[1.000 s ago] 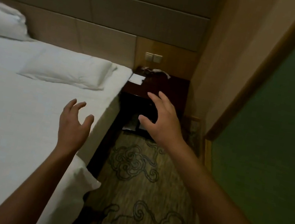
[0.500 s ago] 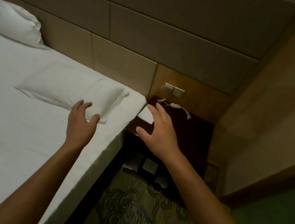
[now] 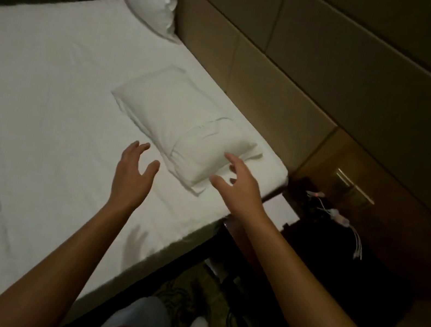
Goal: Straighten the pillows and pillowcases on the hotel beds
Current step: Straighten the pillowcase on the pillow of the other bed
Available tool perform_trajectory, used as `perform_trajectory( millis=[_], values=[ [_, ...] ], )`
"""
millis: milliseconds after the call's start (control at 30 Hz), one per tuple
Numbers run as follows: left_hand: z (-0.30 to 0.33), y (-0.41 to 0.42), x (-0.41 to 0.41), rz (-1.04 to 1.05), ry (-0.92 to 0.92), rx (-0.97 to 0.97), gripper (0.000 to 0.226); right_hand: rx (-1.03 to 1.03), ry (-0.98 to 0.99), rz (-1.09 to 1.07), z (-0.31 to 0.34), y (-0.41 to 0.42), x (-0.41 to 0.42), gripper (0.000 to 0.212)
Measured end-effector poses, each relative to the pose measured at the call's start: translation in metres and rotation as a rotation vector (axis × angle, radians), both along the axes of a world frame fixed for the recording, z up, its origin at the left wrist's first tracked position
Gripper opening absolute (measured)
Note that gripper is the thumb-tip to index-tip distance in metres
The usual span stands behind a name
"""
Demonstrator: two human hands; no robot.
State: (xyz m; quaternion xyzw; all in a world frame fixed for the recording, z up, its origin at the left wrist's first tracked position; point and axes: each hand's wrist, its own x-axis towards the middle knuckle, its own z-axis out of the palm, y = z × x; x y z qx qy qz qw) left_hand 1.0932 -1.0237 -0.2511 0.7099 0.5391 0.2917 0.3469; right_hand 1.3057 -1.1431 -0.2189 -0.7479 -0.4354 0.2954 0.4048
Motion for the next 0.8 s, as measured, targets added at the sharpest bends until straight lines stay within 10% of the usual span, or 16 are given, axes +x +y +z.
perform_trajectory(
  millis=[433,800],
  values=[
    [-0.108,0.174,0.074,0.152,-0.070,-0.333,0.051,-0.405,0.563,-0.091,-0.125,0.194,0.070,0.031],
    [-0.302,0.245,0.113,0.453,-0.299,-1.075,0.040,-0.739,0.860,-0.235,-0.352,0.281,0.054,0.049]
  ],
)
